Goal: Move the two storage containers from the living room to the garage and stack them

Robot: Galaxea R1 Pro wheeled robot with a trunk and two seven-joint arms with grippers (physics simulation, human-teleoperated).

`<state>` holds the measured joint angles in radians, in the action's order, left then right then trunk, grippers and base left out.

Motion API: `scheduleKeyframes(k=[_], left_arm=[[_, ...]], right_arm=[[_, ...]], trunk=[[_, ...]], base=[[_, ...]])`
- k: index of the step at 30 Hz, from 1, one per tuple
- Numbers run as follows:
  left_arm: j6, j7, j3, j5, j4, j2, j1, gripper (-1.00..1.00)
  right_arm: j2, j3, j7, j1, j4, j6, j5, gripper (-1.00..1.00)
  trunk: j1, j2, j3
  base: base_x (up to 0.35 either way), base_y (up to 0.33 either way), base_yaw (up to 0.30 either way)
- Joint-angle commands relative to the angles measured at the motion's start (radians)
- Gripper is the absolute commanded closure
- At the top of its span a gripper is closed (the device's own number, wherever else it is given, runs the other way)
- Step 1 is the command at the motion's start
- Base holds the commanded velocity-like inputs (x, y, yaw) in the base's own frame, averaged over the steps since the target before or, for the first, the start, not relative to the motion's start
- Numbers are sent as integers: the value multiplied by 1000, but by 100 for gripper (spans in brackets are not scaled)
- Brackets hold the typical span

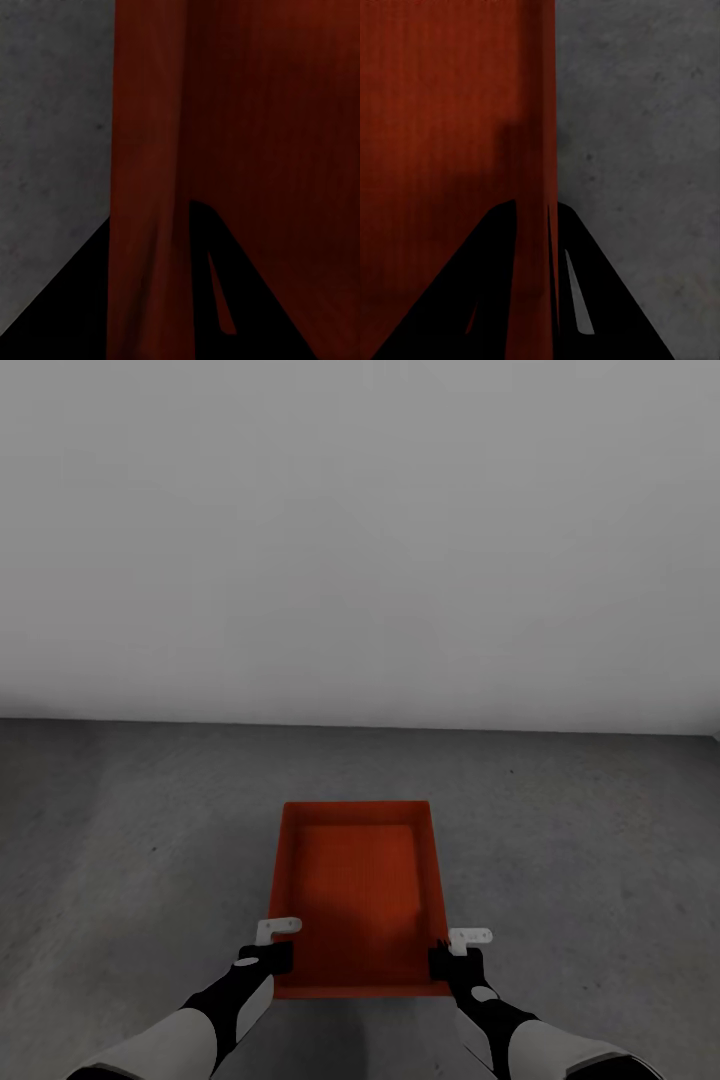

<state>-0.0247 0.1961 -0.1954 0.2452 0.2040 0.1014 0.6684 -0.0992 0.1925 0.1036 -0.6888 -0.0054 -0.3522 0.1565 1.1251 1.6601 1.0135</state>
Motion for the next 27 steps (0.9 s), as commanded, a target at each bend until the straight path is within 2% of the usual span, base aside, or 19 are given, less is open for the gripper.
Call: scheduleKeyframes(k=[1, 27], left_arm=[[22, 13, 21, -14, 5, -14, 0, 100], [22, 11, 21, -15, 5, -14, 0, 100]], right_arm=[[15, -59, -4, 0, 4, -5, 26, 100], [16, -54, -17, 0, 4, -7, 8, 100]], trunk=[[15, 0, 1], [15, 0, 1]], base=[[0, 0, 0], [0, 0, 0]])
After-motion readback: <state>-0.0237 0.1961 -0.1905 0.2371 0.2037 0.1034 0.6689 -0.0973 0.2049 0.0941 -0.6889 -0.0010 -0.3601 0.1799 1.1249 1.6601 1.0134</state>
